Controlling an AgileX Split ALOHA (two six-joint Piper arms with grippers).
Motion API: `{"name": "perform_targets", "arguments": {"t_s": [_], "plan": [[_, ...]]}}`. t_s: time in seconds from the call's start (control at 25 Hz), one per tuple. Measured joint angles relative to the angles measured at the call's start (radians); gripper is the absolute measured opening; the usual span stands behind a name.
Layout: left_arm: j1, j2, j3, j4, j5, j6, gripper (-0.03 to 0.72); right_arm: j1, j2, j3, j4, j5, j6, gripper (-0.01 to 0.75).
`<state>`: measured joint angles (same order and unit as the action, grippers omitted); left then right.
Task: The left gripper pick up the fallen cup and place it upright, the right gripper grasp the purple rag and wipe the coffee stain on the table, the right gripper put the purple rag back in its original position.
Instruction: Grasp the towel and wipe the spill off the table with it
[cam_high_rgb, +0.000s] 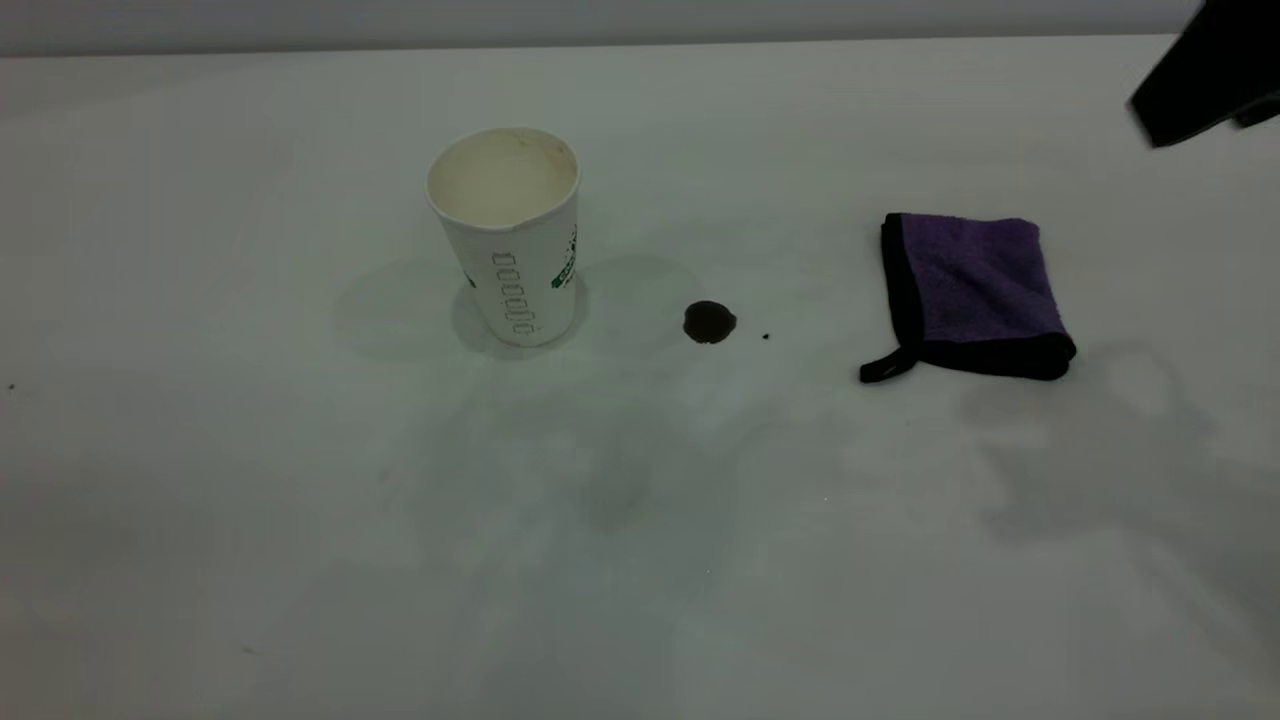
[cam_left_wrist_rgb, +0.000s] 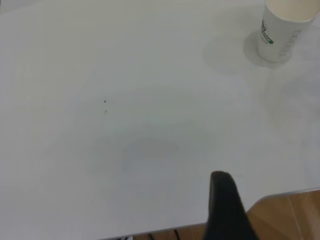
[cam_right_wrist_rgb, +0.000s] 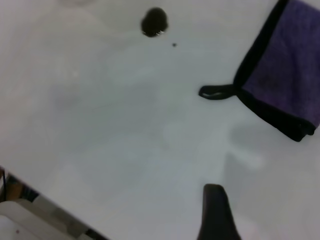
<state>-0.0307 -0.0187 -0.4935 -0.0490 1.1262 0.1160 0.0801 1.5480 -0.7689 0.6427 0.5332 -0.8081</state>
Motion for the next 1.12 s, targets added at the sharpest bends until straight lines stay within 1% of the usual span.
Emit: {"name": "perform_targets", "arguments": {"t_s": [0.2,0.28,0.44,0.6,0.84,1.12], "plan": [[0.000,0.000,0.000,0.000,0.000,0.000,0.523,0.005,0.242,-0.111,-0.001,-0.035,0.009,0.549],[0.000,0.000,0.000,0.000,0.000,0.000,0.523,0.016,0.323,-0.152,-0.020,-0.063,0.061,0.549],[0.000,0.000,0.000,0.000,0.000,0.000,0.523,0.053,0.471,-0.248,-0.127,-0.085,0.191,0.549],[0.000,0.000,0.000,0.000,0.000,0.000,0.523,0.086,0.585,-0.352,-0.236,-0.084,0.286,0.549],[0.000,0.000,0.000,0.000,0.000,0.000,0.523,0.089,0.725,-0.526,-0.414,-0.084,0.397,0.549],[0.000,0.000,0.000,0.000,0.000,0.000,0.523,0.089,0.872,-0.688,-0.519,-0.067,0.438,0.549]]}}
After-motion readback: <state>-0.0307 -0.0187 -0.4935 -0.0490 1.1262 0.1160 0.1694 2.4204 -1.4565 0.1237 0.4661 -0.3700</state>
